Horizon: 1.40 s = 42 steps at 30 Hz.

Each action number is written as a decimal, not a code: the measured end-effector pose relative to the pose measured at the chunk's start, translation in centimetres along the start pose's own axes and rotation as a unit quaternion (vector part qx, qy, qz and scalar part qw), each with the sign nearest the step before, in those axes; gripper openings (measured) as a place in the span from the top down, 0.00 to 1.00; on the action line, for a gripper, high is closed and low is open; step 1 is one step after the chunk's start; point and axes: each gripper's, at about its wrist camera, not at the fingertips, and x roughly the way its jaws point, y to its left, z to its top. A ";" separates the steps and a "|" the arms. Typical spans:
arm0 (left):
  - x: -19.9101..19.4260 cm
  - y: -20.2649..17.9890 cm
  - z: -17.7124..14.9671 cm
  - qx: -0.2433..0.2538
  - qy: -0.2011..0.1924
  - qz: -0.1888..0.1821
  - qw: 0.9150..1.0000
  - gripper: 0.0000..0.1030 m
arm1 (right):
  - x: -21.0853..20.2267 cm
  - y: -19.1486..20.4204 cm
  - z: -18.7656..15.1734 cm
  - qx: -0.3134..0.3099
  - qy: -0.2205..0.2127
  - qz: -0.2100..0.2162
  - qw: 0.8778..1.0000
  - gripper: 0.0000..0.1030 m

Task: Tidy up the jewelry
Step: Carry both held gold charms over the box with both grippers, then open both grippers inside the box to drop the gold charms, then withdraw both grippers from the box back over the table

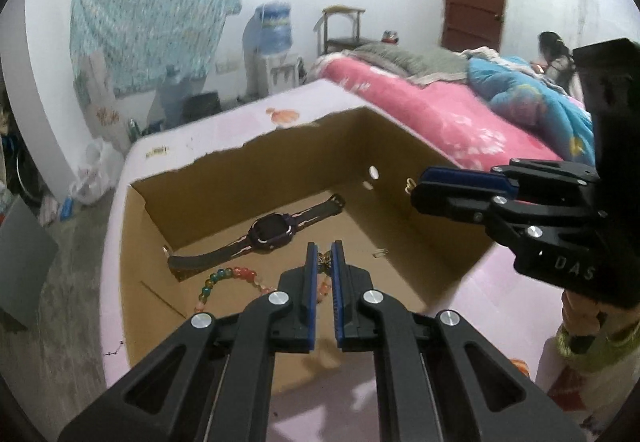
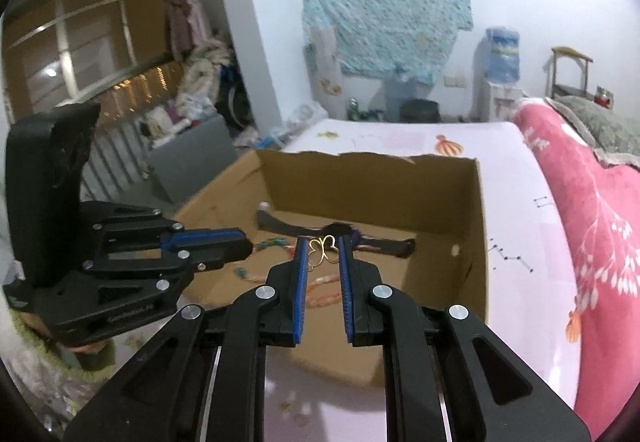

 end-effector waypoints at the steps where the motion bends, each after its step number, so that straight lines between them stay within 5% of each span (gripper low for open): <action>1: 0.7 0.3 0.4 -0.008 0.008 0.000 1.000 0.94 | 0.3 -0.1 0.1 0.001 0.004 -0.006 1.000 0.87; 5: 2.5 0.8 1.1 -0.025 0.030 0.015 0.999 0.93 | 1.9 -1.7 0.6 0.027 0.021 -0.029 0.999 0.87; 9: 3.1 1.0 1.1 -0.045 0.040 0.012 0.998 0.91 | 2.4 -3.1 0.7 0.044 0.025 -0.038 0.998 0.75; 14: 2.8 1.1 1.1 -0.048 0.033 0.025 0.998 0.59 | 1.6 -3.6 0.3 0.049 0.015 -0.041 0.998 0.62; 20: 1.8 1.2 1.2 -0.056 0.018 0.031 0.998 0.35 | 0.2 -3.7 0.7 0.061 -0.006 -0.035 0.998 0.50; 32: -6.1 0.1 -1.9 -0.043 -0.037 0.041 0.998 0.05 | -6.8 -2.6 -0.2 0.094 -0.070 -0.012 0.993 0.23; 37: -9.2 -1.0 -4.9 -0.037 -0.039 0.024 0.998 0.05 | -9.8 -1.6 -3.3 0.090 -0.064 -0.037 0.993 0.17; 42: -8.9 -1.7 -9.0 -0.060 -0.003 0.010 0.998 0.05 | -10.4 -1.2 -8.6 0.085 -0.001 -0.095 0.992 0.13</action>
